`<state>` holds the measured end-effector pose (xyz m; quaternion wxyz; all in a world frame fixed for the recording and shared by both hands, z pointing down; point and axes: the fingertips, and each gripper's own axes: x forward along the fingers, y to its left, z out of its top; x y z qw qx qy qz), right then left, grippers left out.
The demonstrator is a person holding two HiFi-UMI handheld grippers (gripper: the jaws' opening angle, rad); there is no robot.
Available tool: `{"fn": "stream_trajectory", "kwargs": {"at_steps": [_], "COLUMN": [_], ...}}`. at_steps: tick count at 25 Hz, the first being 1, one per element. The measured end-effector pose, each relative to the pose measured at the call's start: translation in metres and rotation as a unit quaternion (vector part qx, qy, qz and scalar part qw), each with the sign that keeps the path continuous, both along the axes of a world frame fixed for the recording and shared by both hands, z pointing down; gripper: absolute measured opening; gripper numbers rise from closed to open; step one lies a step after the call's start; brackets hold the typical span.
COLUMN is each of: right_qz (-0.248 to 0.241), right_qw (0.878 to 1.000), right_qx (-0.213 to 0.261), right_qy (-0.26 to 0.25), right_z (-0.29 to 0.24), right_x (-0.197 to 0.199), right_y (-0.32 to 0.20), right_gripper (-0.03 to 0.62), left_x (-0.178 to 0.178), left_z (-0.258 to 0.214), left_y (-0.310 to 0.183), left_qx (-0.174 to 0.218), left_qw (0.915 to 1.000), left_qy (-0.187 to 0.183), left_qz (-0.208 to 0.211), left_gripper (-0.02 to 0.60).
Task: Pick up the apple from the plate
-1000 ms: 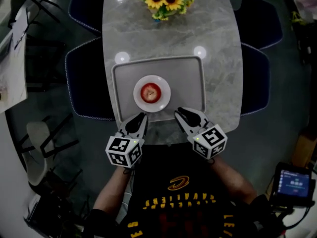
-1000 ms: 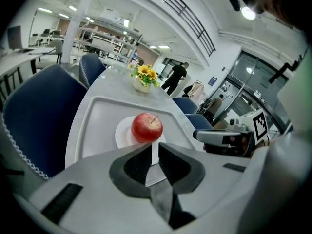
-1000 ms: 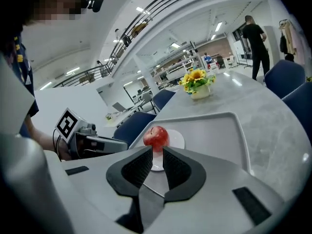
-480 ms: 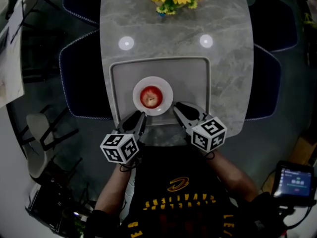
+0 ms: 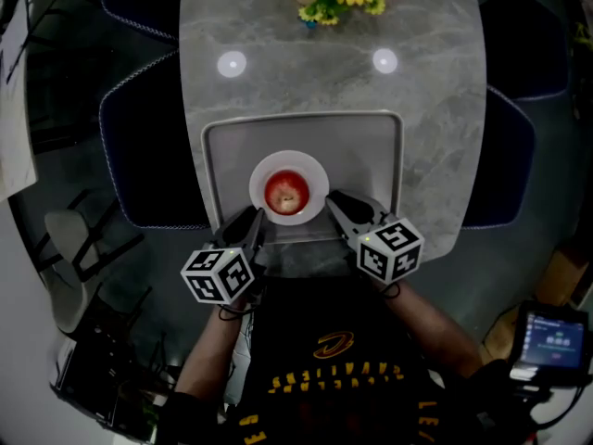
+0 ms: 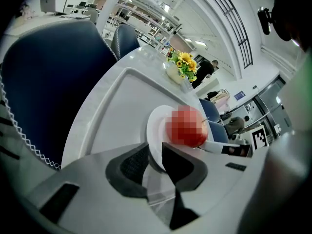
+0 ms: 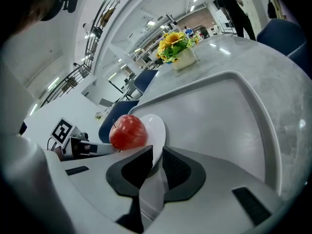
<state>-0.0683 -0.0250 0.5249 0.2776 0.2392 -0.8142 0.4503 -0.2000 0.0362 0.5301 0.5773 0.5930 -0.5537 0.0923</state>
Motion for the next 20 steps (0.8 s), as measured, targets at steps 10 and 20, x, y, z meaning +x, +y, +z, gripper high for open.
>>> {"fn": "stream_trajectory", "kwargs": {"at_steps": [10,20], "right_qz": [0.004,0.017], "right_qw": [0.999,0.999], "right_qx": [-0.032,-0.046], "right_qy": [0.010,0.000], "right_z": [0.0043,0.0038], "right_x": [-0.0053,-0.0074], "right_y": [0.0081,0.0065], "right_gripper": [0.051,0.050], "left_x": [0.0001,-0.0030], "left_z": [-0.0026,0.0016], "left_y": [-0.0005,0.0009], "left_qx": [-0.013,-0.038], "left_qw": [0.9996,0.9989], "left_qy": [0.024,0.028], "left_qz": [0.007,0.000], "left_gripper": [0.075,0.064]}}
